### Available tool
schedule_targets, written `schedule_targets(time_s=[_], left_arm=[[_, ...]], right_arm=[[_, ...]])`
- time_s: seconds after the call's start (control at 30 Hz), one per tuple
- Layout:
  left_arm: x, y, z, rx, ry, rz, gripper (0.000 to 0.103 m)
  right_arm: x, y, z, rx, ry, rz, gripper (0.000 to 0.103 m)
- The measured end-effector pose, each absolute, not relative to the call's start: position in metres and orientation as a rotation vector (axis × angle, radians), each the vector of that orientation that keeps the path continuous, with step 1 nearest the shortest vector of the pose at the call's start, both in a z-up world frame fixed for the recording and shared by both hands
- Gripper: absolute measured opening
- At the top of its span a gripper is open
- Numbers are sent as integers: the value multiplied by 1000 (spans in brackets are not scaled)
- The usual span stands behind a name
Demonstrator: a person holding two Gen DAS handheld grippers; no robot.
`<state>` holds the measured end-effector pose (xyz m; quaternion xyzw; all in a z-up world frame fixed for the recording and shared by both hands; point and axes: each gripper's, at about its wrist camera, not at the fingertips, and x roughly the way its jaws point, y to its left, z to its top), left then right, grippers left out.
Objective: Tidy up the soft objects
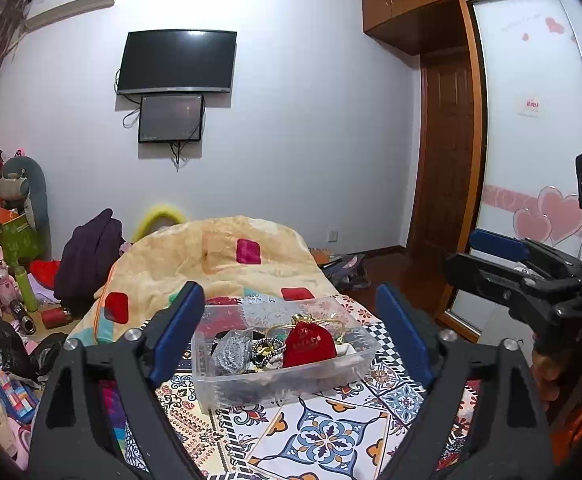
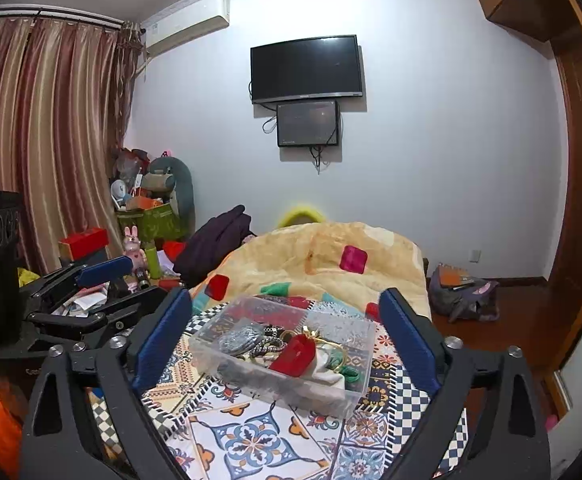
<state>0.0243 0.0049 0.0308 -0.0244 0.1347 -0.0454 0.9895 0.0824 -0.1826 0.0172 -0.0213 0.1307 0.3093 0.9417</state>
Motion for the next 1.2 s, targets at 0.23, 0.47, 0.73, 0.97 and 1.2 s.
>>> schedule_targets(time_s=[0.23,0.47,0.73,0.97,1.2], left_arm=[[16,3,31,-51,259,-91,94],[12,4,29,-48,254,-88,97],[10,4,28,-47,257,-88,98],[10,5,27,-51,260,-84,99],[11,8,27,-53,264,-82,99]], right_arm=[[79,-184,14,-38,257,624,101],[73,-190,10,-33,259,624,101],[72,-190,10,-29,261,626,101],[72,-191,9,-27,262,627,101],[71,-190,8,-25,267,629,101]])
